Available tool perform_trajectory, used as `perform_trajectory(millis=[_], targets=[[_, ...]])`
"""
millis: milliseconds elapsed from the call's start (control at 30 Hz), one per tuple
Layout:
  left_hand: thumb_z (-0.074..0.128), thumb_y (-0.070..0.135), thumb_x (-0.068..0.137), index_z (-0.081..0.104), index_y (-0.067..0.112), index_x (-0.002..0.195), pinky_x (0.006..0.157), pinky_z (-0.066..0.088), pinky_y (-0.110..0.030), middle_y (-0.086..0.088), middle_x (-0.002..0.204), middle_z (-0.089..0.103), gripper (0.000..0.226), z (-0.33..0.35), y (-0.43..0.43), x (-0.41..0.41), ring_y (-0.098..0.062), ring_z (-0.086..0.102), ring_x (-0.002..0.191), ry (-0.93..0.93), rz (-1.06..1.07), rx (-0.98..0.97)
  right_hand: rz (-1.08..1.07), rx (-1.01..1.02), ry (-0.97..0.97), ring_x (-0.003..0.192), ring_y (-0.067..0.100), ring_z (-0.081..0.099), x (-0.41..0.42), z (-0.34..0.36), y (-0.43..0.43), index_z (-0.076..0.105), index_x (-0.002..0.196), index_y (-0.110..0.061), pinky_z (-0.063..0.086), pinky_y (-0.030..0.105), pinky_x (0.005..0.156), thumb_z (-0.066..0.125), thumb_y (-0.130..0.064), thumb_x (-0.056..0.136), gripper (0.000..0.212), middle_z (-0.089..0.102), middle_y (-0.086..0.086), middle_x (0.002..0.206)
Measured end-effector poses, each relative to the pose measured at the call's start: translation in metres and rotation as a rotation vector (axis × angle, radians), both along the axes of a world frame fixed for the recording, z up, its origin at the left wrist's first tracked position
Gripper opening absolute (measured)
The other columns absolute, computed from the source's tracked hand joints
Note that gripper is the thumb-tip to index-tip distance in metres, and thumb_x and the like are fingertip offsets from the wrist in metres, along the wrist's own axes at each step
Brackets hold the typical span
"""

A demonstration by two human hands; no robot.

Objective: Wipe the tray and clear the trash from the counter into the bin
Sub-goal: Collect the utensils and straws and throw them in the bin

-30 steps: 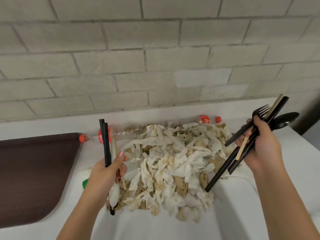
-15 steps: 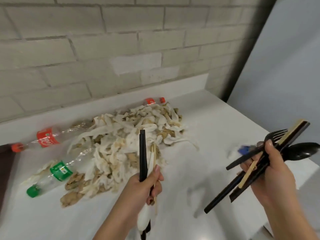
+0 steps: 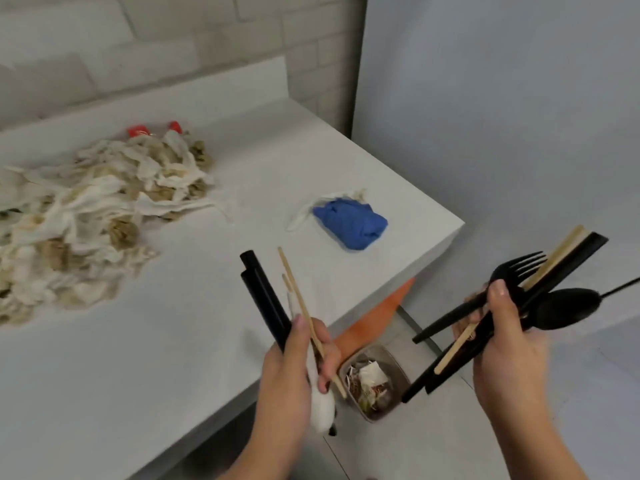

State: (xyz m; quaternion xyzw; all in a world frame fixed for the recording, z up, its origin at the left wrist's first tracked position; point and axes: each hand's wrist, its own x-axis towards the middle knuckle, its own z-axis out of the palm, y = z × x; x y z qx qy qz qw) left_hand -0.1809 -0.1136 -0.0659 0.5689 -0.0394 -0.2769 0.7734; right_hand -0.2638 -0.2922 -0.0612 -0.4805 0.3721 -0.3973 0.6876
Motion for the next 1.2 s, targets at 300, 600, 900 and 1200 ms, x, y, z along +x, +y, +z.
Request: perform_trajectory(millis=[300,600,900,1200], targets=[[0.045,0.020,0.094,0.062,0.010,0.073,0.061,0.043,-0.019,-0.012,0.065,0.060,0.028,-0.208,-0.117,-0.062,-0.016,0.053,0.057,-0.152,0.021,0.230,0.091,0.076,0.321,0.053,0.007,0.050,-0.009,-0.216,-0.074,0.053,0.075,-0.008,0.041,0.026,0.058,0.049,-0.056,0.080,0.049,0.051,0.003,0.062],[0.043,0.068,0.079,0.054,0.024,0.115,0.073,0.042,-0.010,-0.013,0.087,0.063,0.058,-0.455,-0.181,-0.038,-0.009,0.060,0.070,-0.156,0.112,0.427,0.264,0.173,0.447,0.098,0.024,0.065,0.023,-0.460,-0.101,0.062,0.115,-0.016,0.052,0.037,0.087,0.053,-0.050,0.083,0.047,0.069,-0.001,0.092],[0.051,0.033,0.090,0.048,0.027,0.123,0.086,0.040,-0.002,0.030,0.107,0.055,0.034,-0.594,-0.192,-0.037,0.019,0.051,0.101,-0.046,0.070,0.534,0.508,-0.123,0.613,0.091,0.002,0.059,0.030,-0.589,-0.102,0.054,0.108,-0.045,0.046,0.026,0.081,0.058,-0.025,0.092,0.026,0.065,-0.014,0.096],[0.052,0.030,0.082,0.044,0.021,0.134,0.098,0.048,-0.035,-0.003,0.133,0.052,0.054,-0.603,-0.154,-0.038,-0.019,0.054,0.116,0.058,-0.429,1.009,0.831,-0.289,1.180,0.130,0.024,0.042,0.001,-0.580,-0.091,0.021,0.149,-0.021,0.039,0.037,0.106,0.047,-0.025,0.094,0.061,0.035,0.005,0.148]])
